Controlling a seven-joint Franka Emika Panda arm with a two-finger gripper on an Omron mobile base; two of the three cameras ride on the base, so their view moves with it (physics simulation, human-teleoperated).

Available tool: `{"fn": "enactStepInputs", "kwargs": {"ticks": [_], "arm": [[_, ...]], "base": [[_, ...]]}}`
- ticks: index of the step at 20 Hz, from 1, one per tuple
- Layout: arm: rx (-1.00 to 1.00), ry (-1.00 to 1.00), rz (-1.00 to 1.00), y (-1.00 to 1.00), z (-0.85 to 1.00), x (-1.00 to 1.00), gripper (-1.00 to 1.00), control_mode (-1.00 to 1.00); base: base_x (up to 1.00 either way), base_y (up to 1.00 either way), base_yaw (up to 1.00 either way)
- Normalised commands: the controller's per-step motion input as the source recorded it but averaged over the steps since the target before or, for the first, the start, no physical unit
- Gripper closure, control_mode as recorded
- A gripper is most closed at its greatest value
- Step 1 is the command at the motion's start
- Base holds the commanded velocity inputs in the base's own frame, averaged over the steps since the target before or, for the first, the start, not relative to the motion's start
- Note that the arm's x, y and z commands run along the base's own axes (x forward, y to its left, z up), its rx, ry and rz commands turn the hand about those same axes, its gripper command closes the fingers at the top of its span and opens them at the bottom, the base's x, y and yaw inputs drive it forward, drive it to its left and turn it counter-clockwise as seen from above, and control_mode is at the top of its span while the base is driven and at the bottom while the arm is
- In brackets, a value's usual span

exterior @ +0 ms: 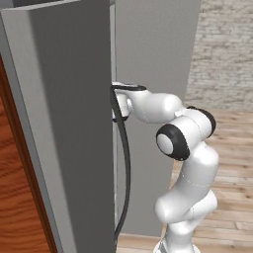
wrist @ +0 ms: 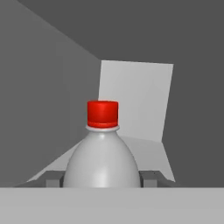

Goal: Take the bottled waters from the counter and place them in the freezer to freeze. Close the freezer door after placing the bottles.

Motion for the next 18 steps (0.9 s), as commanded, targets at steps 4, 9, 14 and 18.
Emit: {"fn": "enactStepInputs", "kwargs": {"ticks": [4,9,14,18], "arm": [[0.0,0.0,0.0,0.27,-0.16,0.14,1.0,-1.0],[0.0,0.0,0.0,0.21,-0.11,0.29,1.0,-1.0],[0.0,0.0,0.0,0.22,-0.15,0.21,1.0,-1.0],[0.0,-0.01,0.0,0.02,-0.31,0.12,1.0,-1.0]], "base": [[0.0,0.0,0.0],[0.0,0.0,0.0],[0.0,0.0,0.0],[0.0,0.0,0.0]]}}
